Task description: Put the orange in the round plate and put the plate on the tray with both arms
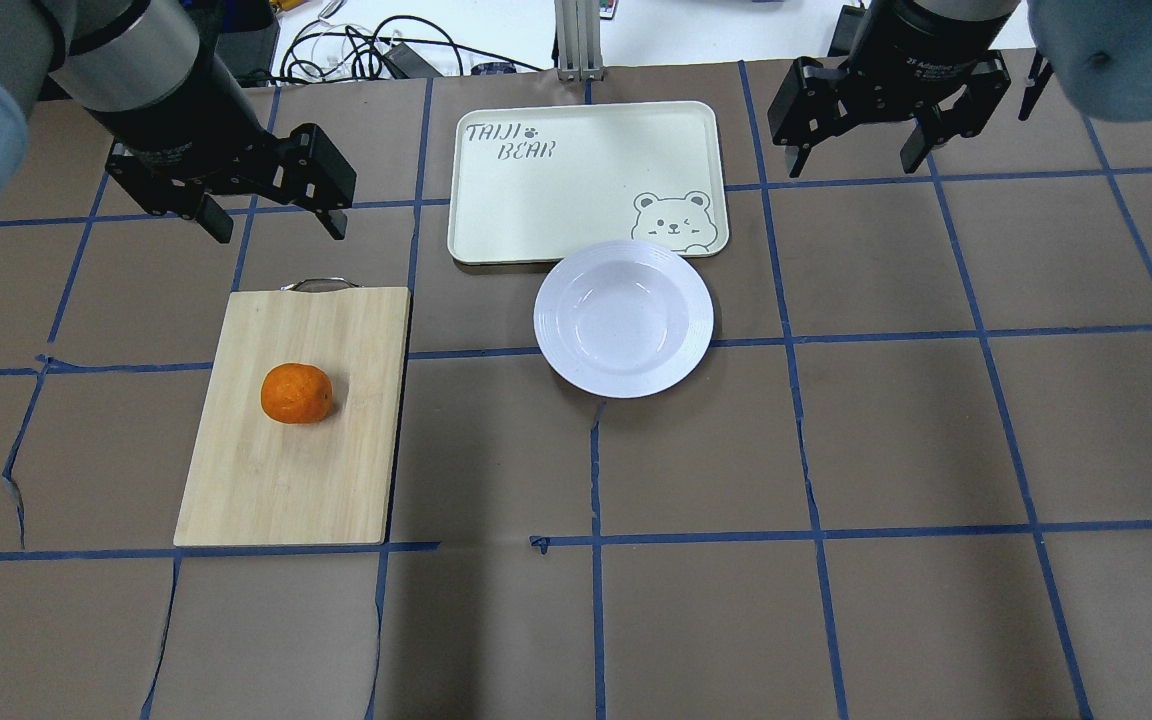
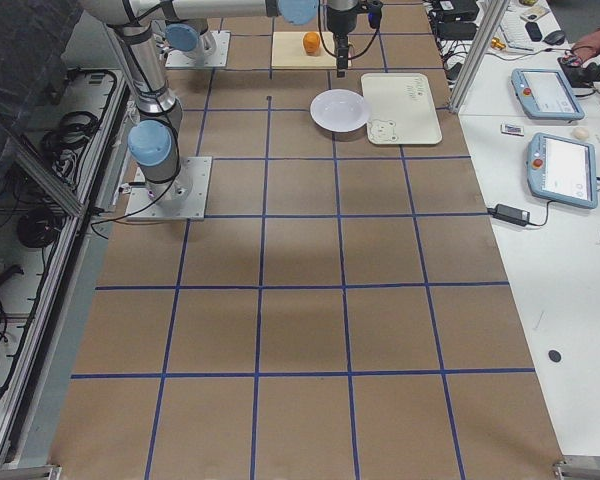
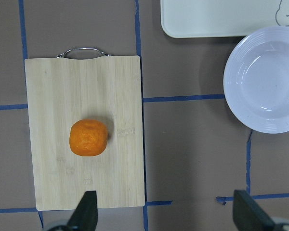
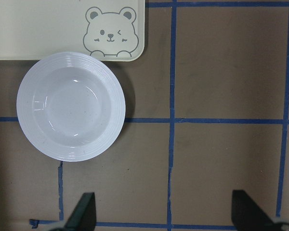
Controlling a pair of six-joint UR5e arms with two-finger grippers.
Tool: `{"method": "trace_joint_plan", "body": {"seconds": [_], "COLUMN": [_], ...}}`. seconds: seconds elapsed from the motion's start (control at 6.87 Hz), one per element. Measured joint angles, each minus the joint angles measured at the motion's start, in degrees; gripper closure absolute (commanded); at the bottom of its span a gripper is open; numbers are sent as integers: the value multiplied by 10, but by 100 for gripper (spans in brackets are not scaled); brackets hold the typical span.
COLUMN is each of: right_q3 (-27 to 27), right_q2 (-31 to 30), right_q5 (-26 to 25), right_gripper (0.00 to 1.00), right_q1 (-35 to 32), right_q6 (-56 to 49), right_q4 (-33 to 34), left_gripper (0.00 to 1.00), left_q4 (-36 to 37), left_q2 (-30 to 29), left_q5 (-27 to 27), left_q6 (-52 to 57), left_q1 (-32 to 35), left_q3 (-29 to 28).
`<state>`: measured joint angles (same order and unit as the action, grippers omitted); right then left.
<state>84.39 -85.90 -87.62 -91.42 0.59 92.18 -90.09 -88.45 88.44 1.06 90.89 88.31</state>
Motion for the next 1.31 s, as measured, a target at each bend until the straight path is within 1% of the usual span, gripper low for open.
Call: {"method": "trace_joint_plan", "body": {"seconds": [1.31], "right_q3": [9], "right_q2": [1], "right_q5": [3], "right_gripper": [0], "right_q1": [5], "right_q6": [-1], "right_q4": [-2], "left_gripper": [0], "left_q4": [-2], "left_q2": [2], "left_q5": [0], "left_q6": [2], "left_q1": [-3], "left_q3": [3]}}
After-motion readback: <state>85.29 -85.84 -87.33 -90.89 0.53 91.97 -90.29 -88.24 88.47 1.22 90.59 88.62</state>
